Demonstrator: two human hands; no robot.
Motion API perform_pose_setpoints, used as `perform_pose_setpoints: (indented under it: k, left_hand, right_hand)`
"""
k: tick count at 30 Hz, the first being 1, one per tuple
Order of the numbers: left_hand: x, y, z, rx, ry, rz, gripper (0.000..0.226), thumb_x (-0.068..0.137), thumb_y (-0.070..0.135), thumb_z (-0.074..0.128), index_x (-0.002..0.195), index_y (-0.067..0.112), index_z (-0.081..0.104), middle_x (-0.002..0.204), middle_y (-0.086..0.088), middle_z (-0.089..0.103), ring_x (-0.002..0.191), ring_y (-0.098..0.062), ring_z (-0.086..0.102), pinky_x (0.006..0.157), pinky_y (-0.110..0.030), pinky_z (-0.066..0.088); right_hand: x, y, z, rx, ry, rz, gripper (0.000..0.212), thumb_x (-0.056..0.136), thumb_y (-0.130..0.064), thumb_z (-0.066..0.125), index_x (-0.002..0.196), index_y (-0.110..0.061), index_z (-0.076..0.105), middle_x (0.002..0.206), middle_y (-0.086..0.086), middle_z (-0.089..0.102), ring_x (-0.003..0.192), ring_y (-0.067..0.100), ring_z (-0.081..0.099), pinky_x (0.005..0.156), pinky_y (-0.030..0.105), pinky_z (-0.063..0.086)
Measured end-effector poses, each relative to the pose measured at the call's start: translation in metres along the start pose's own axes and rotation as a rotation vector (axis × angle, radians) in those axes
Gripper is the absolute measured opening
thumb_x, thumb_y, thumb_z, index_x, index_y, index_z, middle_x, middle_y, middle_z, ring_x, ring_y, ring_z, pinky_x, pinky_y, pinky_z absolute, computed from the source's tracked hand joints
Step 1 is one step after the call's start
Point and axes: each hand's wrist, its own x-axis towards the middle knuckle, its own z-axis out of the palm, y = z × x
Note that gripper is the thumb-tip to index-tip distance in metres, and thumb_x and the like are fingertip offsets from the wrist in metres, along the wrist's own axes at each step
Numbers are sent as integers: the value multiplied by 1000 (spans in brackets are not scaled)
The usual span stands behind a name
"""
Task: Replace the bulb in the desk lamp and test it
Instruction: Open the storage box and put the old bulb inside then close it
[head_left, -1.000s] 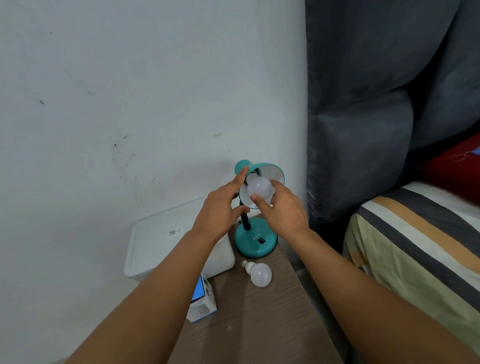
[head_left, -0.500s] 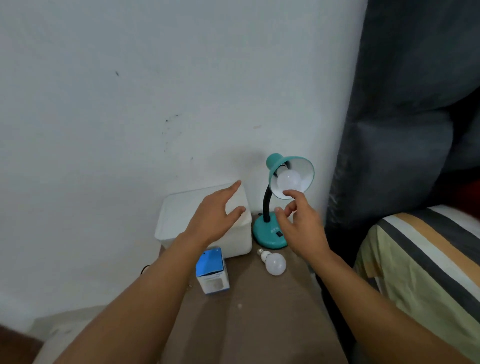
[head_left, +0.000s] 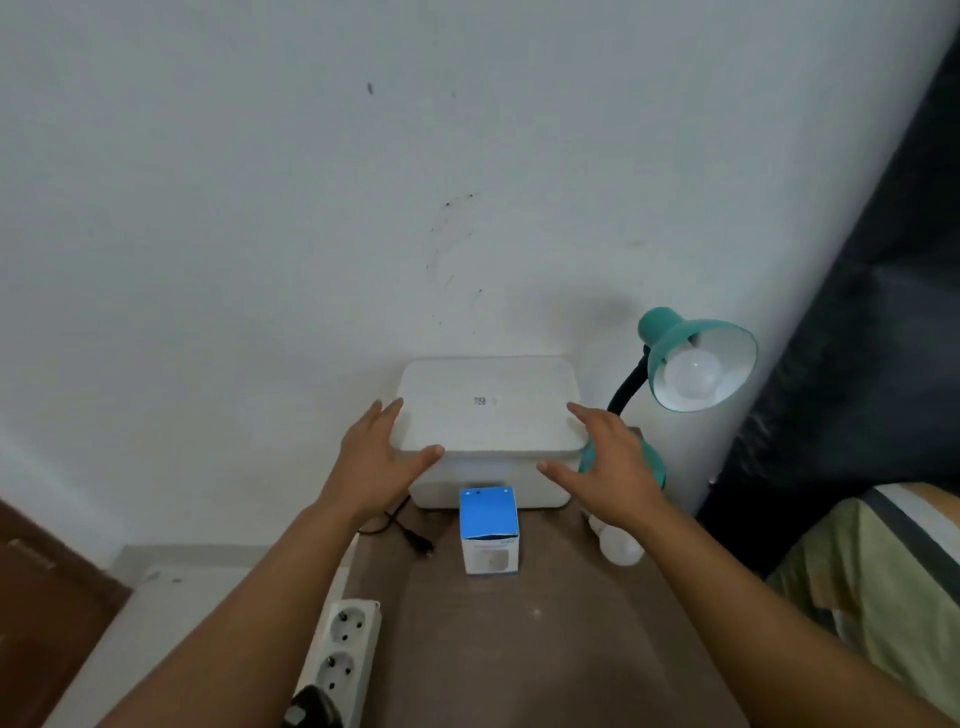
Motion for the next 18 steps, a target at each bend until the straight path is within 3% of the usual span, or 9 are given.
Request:
perform_pose_setpoints:
  k: [4, 6, 8, 10, 15, 18]
  left_hand:
    - [2, -3, -1, -53, -82, -49, 111, 76, 58, 77, 160, 21, 13, 168, -7, 10, 154, -22, 12, 122, -39, 16]
    - [3, -2, -2, -78, -105, -27, 109, 78, 49, 80, 159, 18, 14, 166, -6, 18, 150, -17, 21, 114, -27, 22]
    - [6, -3, 0, -122, -103, -7, 97, 81, 36, 82, 156, 15, 25, 159, -5, 34, 131, -4, 33, 98, -15, 26]
    - [9, -4, 0, -162, -85, -5, 93, 81, 31, 82, 155, 15, 29, 151, 0, 44, 119, 0, 33, 93, -12, 28]
    - [13, -9, 4, -203, -43, -16, 96, 79, 31, 84, 156, 20, 29, 125, 22, 38, 117, 1, 37, 80, 4, 30]
    - [16, -11, 5, -213, -42, 0, 96, 77, 35, 85, 155, 23, 31, 124, 26, 40, 121, -2, 44, 87, -6, 35]
  right_hand:
    - [21, 1, 11, 47, -110, 108, 111, 69, -64, 76, 156, -36, 13, 166, 0, 9, 151, 24, 12, 121, 45, 21]
    - [30, 4, 16, 58, -139, 135, 121, 66, -64, 78, 157, -32, 6, 166, 0, 6, 151, 23, 13, 121, 46, 21]
    - [35, 7, 20, 81, -150, 131, 123, 67, -60, 80, 157, -27, 3, 165, 0, 13, 149, 22, 20, 120, 43, 25]
    - [38, 10, 22, 113, -149, 111, 121, 69, -55, 81, 157, -26, 4, 159, -1, 27, 142, 20, 32, 117, 41, 32]
    - [40, 12, 23, 129, -132, 83, 118, 70, -51, 81, 157, -26, 6, 155, 2, 35, 137, 20, 38, 114, 43, 38]
    - [39, 12, 21, 159, -126, 81, 115, 73, -44, 82, 158, -23, 7, 156, 1, 34, 137, 17, 37, 114, 34, 34]
